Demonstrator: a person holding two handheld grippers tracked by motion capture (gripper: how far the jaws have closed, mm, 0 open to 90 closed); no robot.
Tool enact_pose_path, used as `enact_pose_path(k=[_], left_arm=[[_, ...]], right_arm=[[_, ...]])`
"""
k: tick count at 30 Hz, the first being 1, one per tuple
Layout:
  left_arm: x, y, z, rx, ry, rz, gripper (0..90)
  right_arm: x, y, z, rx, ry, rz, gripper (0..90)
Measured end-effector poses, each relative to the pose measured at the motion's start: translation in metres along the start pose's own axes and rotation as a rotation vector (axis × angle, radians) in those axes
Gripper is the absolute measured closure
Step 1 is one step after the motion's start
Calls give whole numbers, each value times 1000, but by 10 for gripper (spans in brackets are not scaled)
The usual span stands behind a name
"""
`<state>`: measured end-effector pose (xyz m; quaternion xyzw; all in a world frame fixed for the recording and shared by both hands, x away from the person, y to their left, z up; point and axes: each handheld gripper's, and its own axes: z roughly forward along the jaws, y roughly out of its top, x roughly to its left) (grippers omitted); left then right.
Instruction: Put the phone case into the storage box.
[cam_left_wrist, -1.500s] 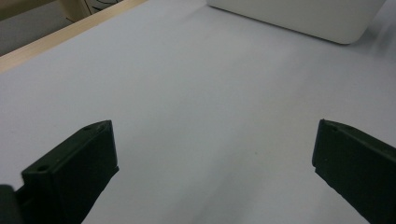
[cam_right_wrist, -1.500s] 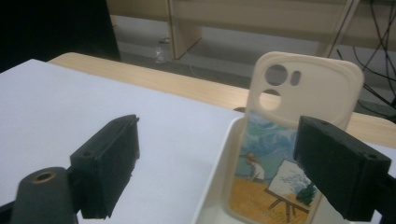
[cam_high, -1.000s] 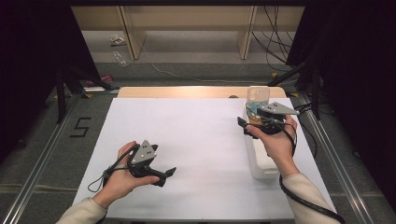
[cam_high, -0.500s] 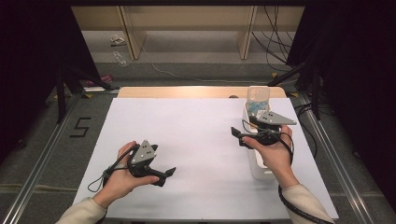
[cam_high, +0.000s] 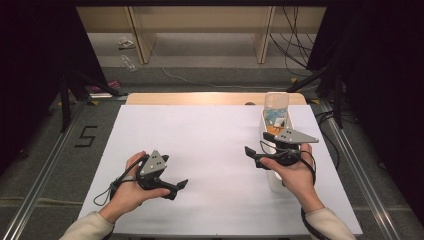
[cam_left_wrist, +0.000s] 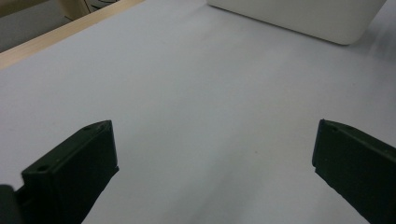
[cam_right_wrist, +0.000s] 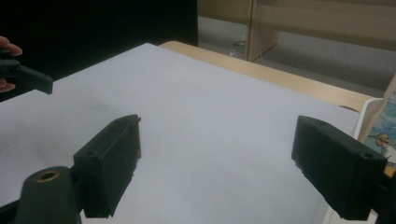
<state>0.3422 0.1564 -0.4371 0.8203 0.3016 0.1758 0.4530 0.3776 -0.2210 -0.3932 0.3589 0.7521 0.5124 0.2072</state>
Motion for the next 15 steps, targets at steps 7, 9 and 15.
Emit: enact_pose_path(k=[7,9,15], left_arm=[[0,0,0,1,-1,1,0],[0,0,0,1,1,0,0],[0,0,0,0,0,0,0]], right_arm=[[6,-8,-4,13,28,-11,167],[6,-10,-5,11,33,-11,167],[8,-13,-7,14,43,-15,167]])
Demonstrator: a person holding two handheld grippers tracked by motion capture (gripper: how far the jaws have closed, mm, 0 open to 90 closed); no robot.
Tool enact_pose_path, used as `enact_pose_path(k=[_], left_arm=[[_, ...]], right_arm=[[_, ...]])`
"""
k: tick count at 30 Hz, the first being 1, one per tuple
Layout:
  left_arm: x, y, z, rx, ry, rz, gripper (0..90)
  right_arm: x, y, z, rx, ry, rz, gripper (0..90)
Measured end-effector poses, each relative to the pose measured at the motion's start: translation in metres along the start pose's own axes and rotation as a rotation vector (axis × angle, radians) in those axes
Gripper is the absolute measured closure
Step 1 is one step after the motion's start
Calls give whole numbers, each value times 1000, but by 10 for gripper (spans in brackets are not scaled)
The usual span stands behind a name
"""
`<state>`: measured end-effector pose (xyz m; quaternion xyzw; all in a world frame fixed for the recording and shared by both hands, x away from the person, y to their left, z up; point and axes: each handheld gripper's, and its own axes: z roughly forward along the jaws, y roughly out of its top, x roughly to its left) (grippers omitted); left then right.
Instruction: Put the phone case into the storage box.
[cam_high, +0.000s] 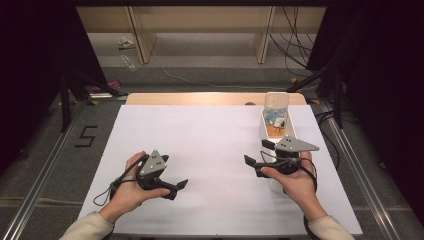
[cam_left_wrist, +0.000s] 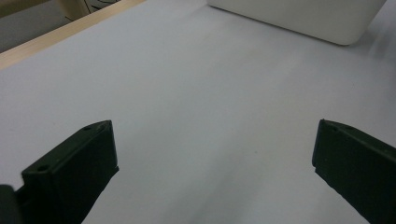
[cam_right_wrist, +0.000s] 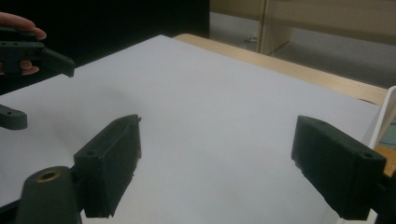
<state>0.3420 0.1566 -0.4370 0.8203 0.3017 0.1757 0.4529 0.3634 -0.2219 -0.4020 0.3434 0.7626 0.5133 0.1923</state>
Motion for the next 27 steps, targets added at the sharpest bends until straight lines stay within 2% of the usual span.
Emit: enact_pose_path(k=[27], left_arm=[[0,0,0,-3,0,0,0]], right_arm=[[2,-7,-11,-19,16,-3,168]])
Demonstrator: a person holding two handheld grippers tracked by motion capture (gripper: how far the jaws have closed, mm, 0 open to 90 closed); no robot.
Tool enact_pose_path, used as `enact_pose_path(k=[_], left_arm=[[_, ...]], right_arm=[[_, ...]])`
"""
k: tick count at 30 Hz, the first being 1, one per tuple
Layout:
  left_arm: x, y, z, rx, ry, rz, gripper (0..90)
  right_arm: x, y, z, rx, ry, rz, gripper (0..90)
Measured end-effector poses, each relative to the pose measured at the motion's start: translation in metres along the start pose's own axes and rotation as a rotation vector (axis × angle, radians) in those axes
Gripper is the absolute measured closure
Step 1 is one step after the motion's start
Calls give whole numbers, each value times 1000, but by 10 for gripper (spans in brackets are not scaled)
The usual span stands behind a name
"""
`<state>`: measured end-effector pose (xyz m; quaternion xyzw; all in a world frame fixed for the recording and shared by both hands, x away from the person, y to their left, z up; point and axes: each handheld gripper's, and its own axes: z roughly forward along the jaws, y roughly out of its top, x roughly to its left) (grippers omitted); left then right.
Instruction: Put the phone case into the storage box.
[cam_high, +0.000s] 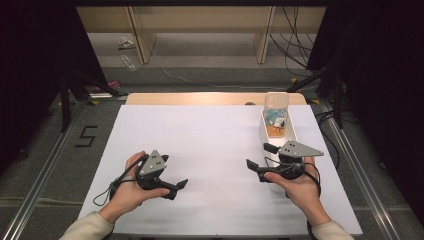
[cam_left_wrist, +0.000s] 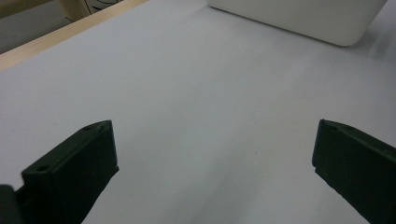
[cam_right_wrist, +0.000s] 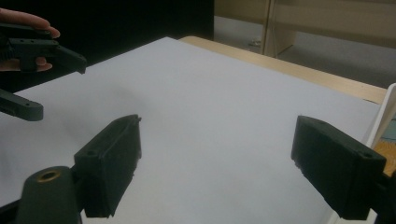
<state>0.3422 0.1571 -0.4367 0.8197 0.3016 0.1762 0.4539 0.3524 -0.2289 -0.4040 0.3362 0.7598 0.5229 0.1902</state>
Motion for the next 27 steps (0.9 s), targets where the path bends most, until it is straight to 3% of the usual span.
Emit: enact_pose_path(k=[27], left_arm=[[-1,-1,-5,-7,5,-3,0]], right_arm=[[-10,-13,-21,-18,-27,-4,160]])
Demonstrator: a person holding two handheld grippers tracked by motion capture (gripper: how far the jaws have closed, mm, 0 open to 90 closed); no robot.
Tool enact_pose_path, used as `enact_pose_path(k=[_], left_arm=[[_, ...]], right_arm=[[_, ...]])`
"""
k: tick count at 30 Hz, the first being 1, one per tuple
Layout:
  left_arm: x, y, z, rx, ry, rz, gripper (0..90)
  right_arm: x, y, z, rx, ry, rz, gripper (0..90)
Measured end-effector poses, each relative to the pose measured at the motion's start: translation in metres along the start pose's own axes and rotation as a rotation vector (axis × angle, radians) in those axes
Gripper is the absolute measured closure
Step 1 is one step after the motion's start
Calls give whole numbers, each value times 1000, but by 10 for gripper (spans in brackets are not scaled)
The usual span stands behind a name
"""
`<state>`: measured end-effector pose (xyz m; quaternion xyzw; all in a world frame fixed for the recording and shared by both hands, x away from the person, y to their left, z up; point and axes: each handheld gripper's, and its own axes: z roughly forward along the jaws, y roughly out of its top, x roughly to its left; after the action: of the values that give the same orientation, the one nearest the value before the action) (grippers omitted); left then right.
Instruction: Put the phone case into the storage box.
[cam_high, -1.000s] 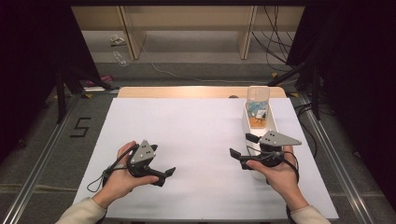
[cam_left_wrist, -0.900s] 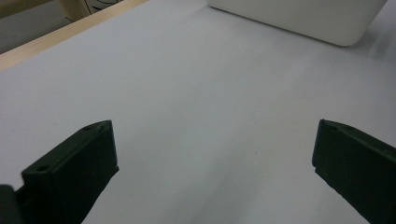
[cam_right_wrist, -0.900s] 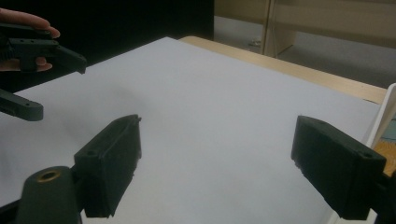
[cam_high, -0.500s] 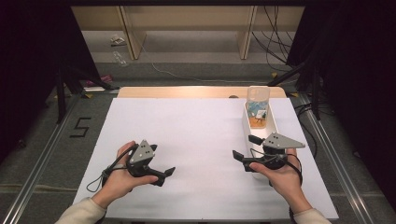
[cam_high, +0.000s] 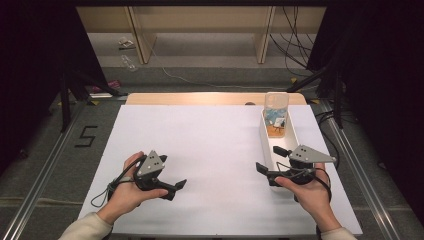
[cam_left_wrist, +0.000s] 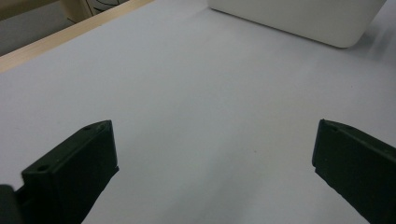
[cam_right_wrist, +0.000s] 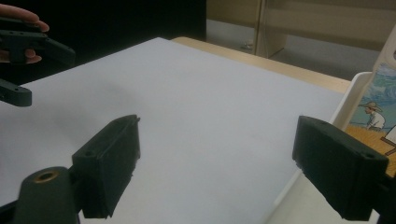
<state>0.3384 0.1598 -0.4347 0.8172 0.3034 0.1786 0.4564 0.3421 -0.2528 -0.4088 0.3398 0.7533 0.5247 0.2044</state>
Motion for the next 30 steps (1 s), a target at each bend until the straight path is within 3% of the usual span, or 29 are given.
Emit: enact_pose_path(k=[30], left_arm=[[1,-8,-8,7,7,-6,0]], right_arm=[[-11,-16,-21,-15,-44,9,156]])
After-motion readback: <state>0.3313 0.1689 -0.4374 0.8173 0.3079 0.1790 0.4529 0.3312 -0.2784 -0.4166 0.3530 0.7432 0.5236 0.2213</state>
